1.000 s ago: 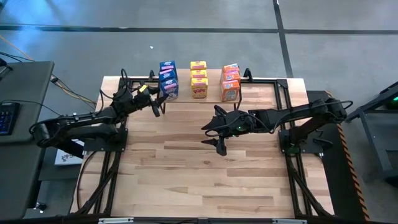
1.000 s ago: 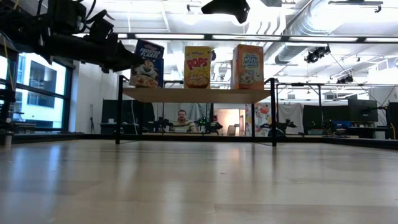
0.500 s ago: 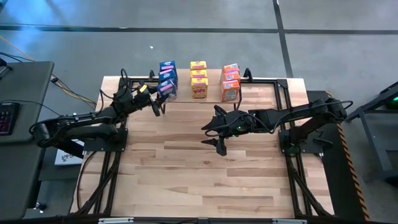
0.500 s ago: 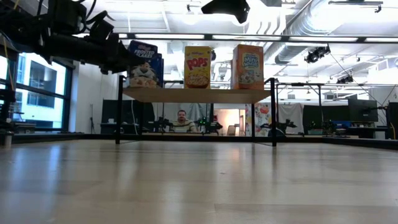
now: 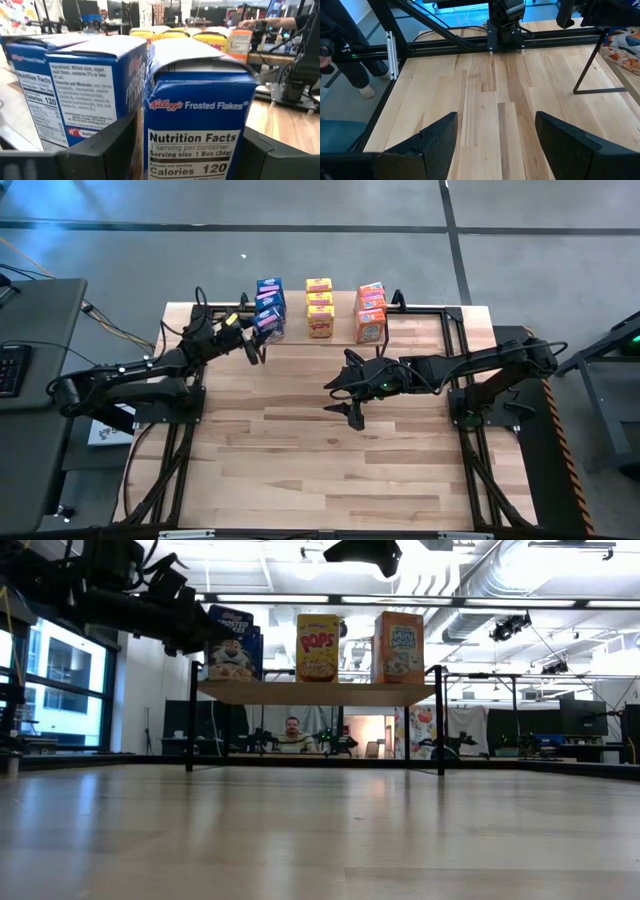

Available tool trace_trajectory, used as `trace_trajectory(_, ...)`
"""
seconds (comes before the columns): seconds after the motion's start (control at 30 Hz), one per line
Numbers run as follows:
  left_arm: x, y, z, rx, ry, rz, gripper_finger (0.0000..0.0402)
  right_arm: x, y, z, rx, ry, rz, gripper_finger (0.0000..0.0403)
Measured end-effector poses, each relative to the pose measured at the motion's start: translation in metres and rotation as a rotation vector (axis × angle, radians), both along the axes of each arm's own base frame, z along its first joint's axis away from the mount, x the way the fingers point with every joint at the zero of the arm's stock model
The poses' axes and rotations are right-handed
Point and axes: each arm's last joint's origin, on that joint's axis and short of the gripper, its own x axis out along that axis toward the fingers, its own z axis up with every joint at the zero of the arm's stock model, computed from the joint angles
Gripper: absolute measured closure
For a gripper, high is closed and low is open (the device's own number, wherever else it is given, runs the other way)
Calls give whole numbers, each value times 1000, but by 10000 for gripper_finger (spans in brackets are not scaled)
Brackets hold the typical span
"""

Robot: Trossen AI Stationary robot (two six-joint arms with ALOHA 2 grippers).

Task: Stack cereal on shelf
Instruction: Put the blue cereal box on the shelf

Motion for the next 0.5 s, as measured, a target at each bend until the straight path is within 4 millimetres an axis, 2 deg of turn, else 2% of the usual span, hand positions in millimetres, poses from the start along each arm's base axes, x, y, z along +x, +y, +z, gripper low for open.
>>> trace_trajectory(0.5,5,3,16,-8,12,-13,160,0,0,0,1,0,1,143)
